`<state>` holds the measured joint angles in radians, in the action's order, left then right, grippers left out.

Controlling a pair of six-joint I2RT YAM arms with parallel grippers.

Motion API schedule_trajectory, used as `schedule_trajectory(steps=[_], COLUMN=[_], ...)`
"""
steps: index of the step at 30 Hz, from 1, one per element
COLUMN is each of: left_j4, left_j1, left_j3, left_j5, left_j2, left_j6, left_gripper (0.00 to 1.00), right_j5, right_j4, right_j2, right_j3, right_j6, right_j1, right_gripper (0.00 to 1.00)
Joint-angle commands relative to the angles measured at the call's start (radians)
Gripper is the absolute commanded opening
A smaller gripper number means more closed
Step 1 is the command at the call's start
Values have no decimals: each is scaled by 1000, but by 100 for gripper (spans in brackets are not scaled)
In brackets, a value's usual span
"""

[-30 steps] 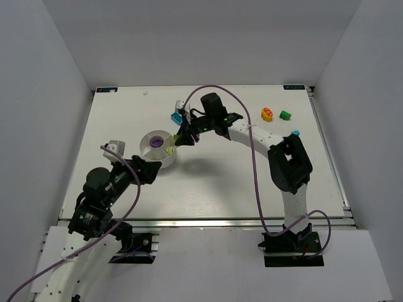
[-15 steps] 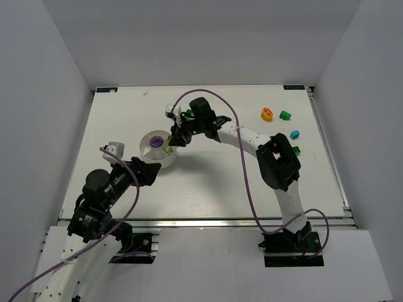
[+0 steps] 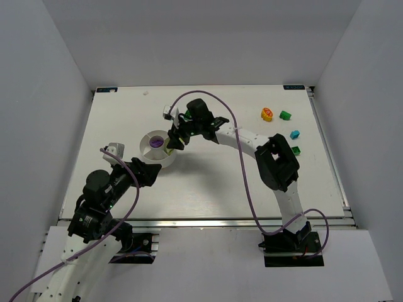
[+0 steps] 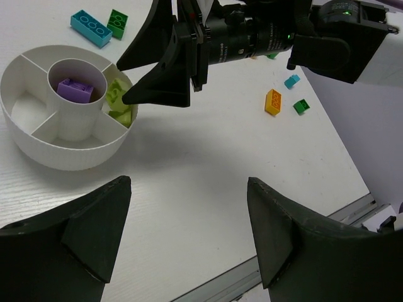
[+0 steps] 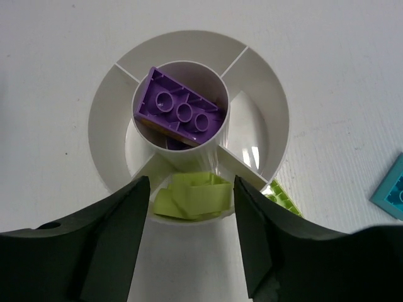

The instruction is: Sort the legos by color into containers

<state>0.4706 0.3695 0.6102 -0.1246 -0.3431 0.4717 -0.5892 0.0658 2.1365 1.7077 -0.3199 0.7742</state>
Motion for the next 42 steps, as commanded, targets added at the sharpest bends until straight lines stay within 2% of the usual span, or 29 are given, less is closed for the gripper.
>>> schedule_trajectory(steps=[1,6,9,10,11,12,13,14,15,16,17,18,19,21,22,27,32,36,42], left_j4=[-4,8,5,7,8,3,3,0,-4,-4,-6,-9,-9,-6,-6,-3,-9,-4,-9], left_j1=[2,2,2,2,2,2,2,2,2,2,2,2,2,2,2,2,2,2,2], left_j3=[-7,-4,-7,-7,-7,-9,-12,-15,-17,-20,-21,-23,-24,-26,-24,-27,-33,-35,-40], left_j5=[-20,-18,-15,-15,-15,-18,-18,-21,-18,-17,-17,-18,-15,-18,-15,-6,-3,0,2], left_j2=[7,13,9,4,3,0,-4,-1,-2,1,4,1,3,1,1,1,-2,-2,-5], left_j6=[8,8,4,1,-4,-5,-8,-10,-11,-12,-10,-10,-8,-8,-8,-7,-7,-8,-10], left_gripper=[84,84,83,82,81,79,78,77,77,77,77,77,77,77,77,78,79,79,79], right_j5=[0,17,48,42,19,-89,-133,-168,-238,-256,-271,-276,-268,-206,-192,-161,-114,-78,-70], right_j4=[-9,12,28,35,93,141,173,208,314,371,432,574,615,605,582,462,393,307,286], right_j2=[-1,-18,-67,-81,-98,-105,-112,-116,-115,-106,-78,-61,-34,-15,3,71,203,252,302], right_j3=[49,73,66,63,63,67,63,58,59,64,73,93,95,67,64,113,277,314,334], right_j6=[-4,7,-31,-50,-86,-232,-289,-354,-437,-605,-702,-807,-999,-1051,-1089,-1033,-888,-777,-740], right_j1=[8,0,-27,-32,-67,-82,-98,-110,-143,-150,-161,-162,-165,-159,-158,-151,-125,-121,-112], right_gripper=[62,62,47,32,28,25,21,21,22,33,43,49,59,68,89,89,89,87,86])
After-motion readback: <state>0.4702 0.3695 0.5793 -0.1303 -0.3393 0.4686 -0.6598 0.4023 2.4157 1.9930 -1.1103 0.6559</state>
